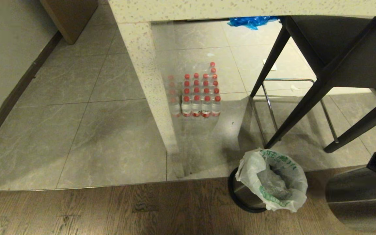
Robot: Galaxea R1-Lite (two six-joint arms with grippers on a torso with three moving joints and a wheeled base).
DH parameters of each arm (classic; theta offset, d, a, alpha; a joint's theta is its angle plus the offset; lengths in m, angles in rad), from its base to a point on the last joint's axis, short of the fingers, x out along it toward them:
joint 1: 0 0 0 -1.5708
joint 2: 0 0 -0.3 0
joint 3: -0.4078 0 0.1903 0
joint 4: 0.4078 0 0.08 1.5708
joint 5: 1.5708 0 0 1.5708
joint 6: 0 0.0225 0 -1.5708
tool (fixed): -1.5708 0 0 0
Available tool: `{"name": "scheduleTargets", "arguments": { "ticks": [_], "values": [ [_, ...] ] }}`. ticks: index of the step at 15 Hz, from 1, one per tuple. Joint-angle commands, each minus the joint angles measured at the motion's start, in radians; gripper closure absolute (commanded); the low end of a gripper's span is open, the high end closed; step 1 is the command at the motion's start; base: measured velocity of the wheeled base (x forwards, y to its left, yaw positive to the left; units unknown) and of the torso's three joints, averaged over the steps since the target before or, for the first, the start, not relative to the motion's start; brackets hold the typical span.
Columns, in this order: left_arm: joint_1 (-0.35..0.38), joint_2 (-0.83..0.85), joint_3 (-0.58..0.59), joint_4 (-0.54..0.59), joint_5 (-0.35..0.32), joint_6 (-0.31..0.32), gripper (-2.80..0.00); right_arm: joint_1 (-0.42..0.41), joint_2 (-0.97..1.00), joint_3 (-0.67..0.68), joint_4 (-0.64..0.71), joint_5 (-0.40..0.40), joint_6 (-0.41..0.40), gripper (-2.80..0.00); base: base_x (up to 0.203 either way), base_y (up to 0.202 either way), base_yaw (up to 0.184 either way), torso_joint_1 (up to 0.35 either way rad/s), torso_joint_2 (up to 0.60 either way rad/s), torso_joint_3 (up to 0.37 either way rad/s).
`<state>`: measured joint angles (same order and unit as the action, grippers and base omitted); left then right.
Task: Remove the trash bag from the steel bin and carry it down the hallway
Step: Place the outer trash can on the ground
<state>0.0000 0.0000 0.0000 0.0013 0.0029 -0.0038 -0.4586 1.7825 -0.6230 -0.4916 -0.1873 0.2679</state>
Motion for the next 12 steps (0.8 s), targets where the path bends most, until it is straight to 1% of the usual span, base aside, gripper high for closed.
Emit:
{"name": "scheduleTargets", "arguments": {
  "ticks": [1,4,7,10,12],
  "values": [
    [0.0,0.0,0.002,0.0,0.0,-0.001,0.0,-0.019,0.206,-0.06,-0.098,0.015,0.002,0.0,0.0,0.0,0.0,0.0,0.0,0.0],
    [0.0,0.001,0.001,0.0,0.0,-0.001,0.0,-0.026,0.372,-0.146,-0.165,0.082,0.0,0.0,0.0,0.0,0.0,0.0,0.0,0.0],
    [0.0,0.0,0.0,0.0,0.0,-0.001,0.0,-0.023,0.48,-0.229,-0.185,0.141,-0.004,0.0,0.0,0.0,0.0,0.0,0.0,0.0],
    [0.0,0.001,0.002,0.0,0.0,-0.001,0.0,-0.017,0.567,-0.314,-0.187,0.166,-0.006,0.0,0.0,0.0,0.0,0.0,0.0,0.0],
    [0.0,0.001,0.001,0.0,0.0,-0.001,0.0,-0.017,0.598,-0.342,-0.186,0.17,-0.009,0.0,0.0,0.0,0.0,0.0,0.0,0.0]
  ]
}}
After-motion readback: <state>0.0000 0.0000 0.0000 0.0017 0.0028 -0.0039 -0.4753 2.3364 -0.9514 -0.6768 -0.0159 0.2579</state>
